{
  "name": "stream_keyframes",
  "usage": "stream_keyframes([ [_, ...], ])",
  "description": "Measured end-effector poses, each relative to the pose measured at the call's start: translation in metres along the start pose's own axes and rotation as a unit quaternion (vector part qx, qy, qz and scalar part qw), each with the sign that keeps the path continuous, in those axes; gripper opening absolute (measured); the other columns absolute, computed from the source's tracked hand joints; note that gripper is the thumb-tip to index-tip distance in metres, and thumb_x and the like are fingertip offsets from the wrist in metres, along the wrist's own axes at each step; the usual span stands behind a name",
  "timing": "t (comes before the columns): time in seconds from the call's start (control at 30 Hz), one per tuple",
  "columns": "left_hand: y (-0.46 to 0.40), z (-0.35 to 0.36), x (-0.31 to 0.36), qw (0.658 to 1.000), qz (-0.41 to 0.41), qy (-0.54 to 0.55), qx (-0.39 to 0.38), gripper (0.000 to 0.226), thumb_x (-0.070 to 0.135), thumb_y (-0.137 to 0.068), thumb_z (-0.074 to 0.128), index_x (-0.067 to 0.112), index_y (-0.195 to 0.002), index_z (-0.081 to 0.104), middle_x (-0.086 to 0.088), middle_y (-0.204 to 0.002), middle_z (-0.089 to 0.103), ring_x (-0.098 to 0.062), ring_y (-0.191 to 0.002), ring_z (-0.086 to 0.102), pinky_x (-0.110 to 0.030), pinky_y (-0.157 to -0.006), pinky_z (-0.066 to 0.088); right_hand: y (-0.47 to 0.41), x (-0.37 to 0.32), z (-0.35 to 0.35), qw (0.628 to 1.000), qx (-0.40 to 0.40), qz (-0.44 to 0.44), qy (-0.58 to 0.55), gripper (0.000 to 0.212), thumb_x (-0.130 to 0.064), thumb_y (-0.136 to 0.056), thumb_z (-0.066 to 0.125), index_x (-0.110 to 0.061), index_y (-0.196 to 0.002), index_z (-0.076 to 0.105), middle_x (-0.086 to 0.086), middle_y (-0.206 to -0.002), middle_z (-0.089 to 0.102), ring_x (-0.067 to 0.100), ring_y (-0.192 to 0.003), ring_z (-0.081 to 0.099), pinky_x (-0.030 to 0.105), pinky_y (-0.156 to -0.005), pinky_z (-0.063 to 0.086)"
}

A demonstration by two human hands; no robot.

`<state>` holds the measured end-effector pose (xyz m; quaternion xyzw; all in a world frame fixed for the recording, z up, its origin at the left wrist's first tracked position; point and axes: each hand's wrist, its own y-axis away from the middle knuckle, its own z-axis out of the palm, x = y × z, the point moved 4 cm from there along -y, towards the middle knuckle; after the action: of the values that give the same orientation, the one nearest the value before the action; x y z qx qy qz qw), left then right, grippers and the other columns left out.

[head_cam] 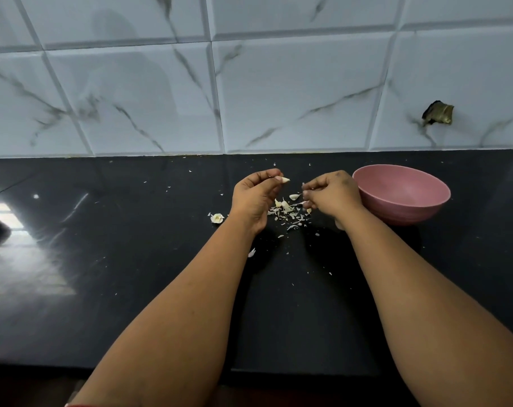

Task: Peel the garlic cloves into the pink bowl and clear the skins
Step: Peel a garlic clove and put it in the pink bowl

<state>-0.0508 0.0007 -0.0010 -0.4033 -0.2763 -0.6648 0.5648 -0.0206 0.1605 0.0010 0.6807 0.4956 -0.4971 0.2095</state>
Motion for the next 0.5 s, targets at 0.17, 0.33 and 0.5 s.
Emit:
stream_keyframes([
  [0.17, 0.001, 0.001, -0.001, 1.0, 0.0, -0.029, 0.01, 0.022, -0.016, -0.08, 0.065, 0.005, -0.074, 0.065, -0.002, -0.066, 0.067, -0.013, -0.068, 0.065, -0.018, -0.067, 0.055, 0.008, -0.007, -0.007, 0.999, 0.025, -0.037, 0.005, 0.024, -0.007, -0.064, 0.084, -0.021, -0.06, 0.065, -0.01, -0.056, 0.057, 0.0, -0.048, 0.048, 0.016, -0.052, 0.041],
  [0.33, 0.0, 0.001, -0.002, 1.0, 0.005, -0.008, -0.004, 0.018, -0.013, -0.079, 0.069, 0.004, -0.077, 0.064, -0.004, -0.067, 0.069, -0.015, -0.07, 0.069, -0.023, -0.076, 0.058, 0.017, -0.017, 0.013, 0.965, -0.07, 0.0, -0.254, 0.008, -0.004, -0.086, 0.07, -0.012, -0.085, 0.073, 0.0, -0.077, 0.07, 0.008, -0.069, 0.063, 0.018, -0.065, 0.055],
  [0.5, 0.0, 0.003, -0.006, 0.999, 0.003, 0.011, -0.031, 0.015, -0.011, -0.085, 0.064, 0.004, -0.084, 0.065, -0.003, -0.073, 0.072, -0.013, -0.074, 0.07, -0.02, -0.071, 0.057, 0.019, -0.016, 0.016, 0.941, -0.083, 0.03, -0.328, 0.008, -0.007, -0.078, 0.076, -0.006, -0.083, 0.071, 0.0, -0.066, 0.069, 0.007, -0.06, 0.061, 0.016, -0.059, 0.052],
])
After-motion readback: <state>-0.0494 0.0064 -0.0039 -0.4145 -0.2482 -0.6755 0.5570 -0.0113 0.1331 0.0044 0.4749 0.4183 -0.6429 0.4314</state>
